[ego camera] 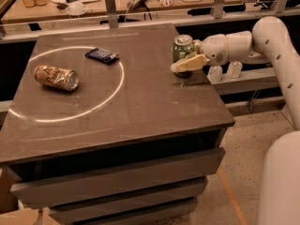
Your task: Pick green can
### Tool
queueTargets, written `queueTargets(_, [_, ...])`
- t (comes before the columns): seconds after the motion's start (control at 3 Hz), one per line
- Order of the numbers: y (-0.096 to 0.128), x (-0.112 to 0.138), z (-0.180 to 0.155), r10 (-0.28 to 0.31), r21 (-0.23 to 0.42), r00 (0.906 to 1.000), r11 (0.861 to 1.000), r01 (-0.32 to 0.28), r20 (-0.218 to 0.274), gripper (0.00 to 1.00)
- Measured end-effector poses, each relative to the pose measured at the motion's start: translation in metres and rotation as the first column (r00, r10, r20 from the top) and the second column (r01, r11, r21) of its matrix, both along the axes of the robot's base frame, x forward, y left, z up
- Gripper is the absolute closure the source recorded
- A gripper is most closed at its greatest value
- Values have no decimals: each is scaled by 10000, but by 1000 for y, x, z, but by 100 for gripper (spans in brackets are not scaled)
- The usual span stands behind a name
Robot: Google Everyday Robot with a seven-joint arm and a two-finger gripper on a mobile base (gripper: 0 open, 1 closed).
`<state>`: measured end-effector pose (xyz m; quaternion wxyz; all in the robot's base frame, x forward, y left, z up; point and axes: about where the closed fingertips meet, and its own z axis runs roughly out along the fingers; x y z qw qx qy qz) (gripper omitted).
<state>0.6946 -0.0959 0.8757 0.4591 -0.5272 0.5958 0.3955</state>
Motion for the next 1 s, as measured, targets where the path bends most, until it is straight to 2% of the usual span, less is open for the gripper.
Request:
queueTargets(0.33, [12, 0, 27, 222, 791, 9989, 9965, -253, 402, 64])
queueTargets(0.67, [26, -6, 68, 566, 1611, 9948, 9845, -697, 845, 88])
queueTargets(1.0, [40, -15, 103, 1149, 2318, 9869, 9629, -1386, 1129, 100])
